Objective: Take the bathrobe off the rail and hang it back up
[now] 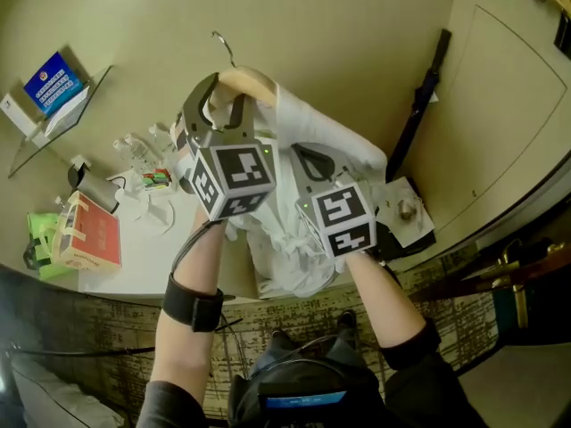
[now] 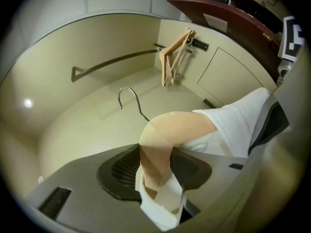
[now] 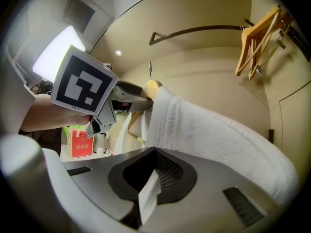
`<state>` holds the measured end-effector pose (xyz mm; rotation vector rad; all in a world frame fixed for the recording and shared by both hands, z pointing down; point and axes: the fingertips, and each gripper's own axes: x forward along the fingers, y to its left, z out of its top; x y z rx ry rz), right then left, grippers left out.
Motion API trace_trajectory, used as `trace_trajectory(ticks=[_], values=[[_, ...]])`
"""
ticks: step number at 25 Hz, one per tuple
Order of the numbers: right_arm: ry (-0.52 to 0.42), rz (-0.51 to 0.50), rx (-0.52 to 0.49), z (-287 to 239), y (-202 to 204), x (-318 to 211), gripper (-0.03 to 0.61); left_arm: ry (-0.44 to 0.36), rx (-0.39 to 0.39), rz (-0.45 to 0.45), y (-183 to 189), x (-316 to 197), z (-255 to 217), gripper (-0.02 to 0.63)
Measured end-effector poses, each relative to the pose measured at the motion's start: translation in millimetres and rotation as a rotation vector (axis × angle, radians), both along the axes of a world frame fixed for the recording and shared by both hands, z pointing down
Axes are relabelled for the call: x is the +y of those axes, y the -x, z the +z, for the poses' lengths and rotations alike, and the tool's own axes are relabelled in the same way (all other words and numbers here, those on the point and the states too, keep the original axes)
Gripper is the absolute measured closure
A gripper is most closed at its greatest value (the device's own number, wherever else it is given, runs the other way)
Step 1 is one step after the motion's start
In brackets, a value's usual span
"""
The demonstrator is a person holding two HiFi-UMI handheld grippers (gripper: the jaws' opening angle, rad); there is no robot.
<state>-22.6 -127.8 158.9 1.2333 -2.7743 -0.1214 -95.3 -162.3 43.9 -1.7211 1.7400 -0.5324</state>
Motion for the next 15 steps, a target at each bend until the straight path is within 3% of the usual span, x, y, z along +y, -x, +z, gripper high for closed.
trace_trajectory(ticks=[7,12,15], values=[[0.133,0.017,0.042,86,5,11,0.555,0.089,0.001,0.008,5,4,89,0.422],[0.209,0.031,0.073,143,7,13,0.555,0.174,0.051,0.0,11,4,147,0.422],[0.256,0.035,0.085,174,8,13,0.555,0.236,0.031,0.012,16,1,190,0.422]])
